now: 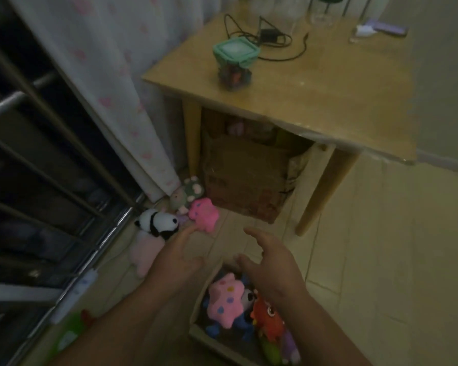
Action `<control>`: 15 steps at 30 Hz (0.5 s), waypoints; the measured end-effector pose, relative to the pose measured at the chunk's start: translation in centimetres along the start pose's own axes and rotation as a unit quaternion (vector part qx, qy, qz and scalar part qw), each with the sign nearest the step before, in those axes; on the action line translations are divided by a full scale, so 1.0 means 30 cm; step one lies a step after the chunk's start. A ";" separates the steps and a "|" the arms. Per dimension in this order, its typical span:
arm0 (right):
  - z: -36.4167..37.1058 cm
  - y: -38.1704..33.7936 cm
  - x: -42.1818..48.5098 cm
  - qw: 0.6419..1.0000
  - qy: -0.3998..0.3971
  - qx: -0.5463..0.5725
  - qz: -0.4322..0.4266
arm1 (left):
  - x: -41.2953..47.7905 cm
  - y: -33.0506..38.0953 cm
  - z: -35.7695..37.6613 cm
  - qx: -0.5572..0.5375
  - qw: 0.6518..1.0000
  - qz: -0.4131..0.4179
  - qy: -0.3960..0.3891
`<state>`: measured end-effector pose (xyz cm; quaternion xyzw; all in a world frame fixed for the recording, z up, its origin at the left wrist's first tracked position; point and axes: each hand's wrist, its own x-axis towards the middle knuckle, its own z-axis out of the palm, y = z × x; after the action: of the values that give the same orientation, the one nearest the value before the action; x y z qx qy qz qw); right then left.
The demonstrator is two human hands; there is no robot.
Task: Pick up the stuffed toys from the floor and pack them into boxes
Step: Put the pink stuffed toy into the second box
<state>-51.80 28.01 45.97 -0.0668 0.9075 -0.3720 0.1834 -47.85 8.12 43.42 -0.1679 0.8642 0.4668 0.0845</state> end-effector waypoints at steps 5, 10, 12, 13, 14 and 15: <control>0.014 -0.033 0.150 0.996 -0.061 -0.018 -0.067 | 0.032 0.006 -0.031 -0.055 0.995 -0.059 0.064; 0.240 -0.098 0.294 0.991 -0.104 -0.002 -0.085 | 0.137 -0.146 -0.125 -0.084 0.989 -0.079 0.093; 0.373 -0.106 0.362 0.990 -0.112 -0.005 -0.091 | 0.206 -0.265 -0.168 -0.086 0.987 -0.088 0.105; 0.440 -0.104 0.404 0.990 -0.106 -0.004 -0.093 | 0.258 -0.328 -0.187 -0.090 0.987 -0.084 0.103; 0.510 -0.096 0.444 0.990 -0.104 -0.003 -0.091 | 0.299 -0.398 -0.202 -0.094 0.987 -0.087 0.098; 0.584 -0.090 0.485 0.990 -0.108 -0.001 -0.086 | 0.341 -0.478 -0.216 -0.096 0.986 -0.091 0.098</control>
<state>-58.59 10.93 32.24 -0.1846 0.8735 -0.3761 0.2480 -51.99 -6.74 32.71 -0.2979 0.8005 0.5195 0.0254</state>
